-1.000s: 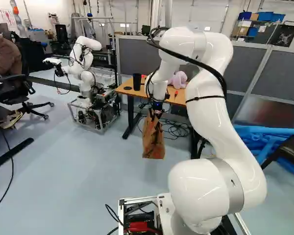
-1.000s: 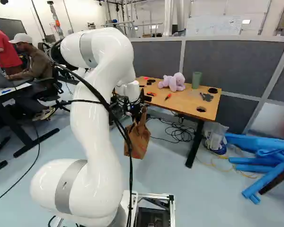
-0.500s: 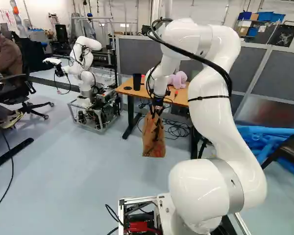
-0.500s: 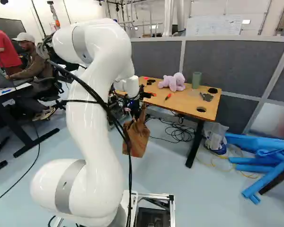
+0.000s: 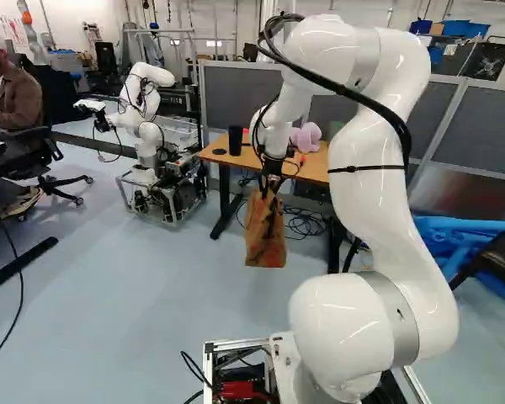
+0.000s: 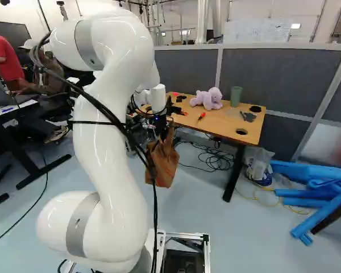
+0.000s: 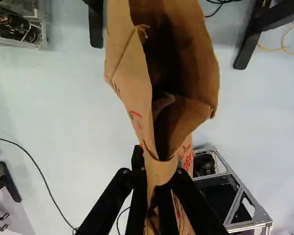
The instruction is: Pick up the bag on the ground and place it on the table
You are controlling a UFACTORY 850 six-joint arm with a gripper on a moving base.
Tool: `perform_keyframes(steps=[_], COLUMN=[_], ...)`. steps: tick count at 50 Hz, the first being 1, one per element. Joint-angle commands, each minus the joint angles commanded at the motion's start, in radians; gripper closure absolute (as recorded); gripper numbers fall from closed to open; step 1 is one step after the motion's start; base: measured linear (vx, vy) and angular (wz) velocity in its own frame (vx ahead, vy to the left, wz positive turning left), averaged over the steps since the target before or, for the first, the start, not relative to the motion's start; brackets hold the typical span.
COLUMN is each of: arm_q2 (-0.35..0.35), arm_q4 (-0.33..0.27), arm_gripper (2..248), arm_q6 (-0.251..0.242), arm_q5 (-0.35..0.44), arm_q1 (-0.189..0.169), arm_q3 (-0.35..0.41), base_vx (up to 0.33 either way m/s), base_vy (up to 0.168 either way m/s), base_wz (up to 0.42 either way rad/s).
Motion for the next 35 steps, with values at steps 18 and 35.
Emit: perform_keyframes(steps=[18,35], arm_q2=[0.061,0.113], arm_q4=[0.0,0.0], arm_gripper=[225,225], arm_q6=[0.0,0.0], arm_q5=[-0.006,-0.018], arm_q1=[0.0,0.0], arm_q3=[0.022,0.033], base_vx=[0.0,0.0], base_vy=[0.0,0.0], base_wz=[0.0,0.0])
